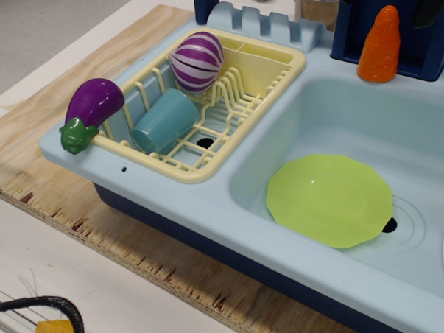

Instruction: Put carrot on plate

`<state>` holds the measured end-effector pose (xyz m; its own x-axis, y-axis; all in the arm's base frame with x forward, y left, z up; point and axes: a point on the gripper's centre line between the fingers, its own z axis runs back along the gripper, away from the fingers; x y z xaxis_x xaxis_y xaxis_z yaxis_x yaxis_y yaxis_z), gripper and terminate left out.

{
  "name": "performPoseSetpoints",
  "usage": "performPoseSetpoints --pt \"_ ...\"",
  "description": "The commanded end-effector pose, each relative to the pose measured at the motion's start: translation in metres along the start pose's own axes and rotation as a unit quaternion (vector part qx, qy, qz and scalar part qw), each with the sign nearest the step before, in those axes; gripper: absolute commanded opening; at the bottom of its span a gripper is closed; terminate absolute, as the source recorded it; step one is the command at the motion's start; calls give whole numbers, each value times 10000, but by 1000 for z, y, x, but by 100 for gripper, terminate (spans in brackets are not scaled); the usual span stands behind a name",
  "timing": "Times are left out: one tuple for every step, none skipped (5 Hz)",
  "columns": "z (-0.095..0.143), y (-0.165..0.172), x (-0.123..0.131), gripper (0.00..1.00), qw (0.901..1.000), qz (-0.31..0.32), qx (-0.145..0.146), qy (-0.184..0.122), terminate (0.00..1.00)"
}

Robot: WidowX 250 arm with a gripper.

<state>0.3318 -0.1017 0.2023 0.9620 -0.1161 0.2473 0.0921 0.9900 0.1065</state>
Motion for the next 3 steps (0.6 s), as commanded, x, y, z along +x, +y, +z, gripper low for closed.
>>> performPoseSetpoints --pt "0 0 0 100 10000 0 0 0 0" --pt "-9 3 5 100 9998 -1 -53 -190 0" --pt "-17 6 11 100 9990 -111 -100 -431 0"
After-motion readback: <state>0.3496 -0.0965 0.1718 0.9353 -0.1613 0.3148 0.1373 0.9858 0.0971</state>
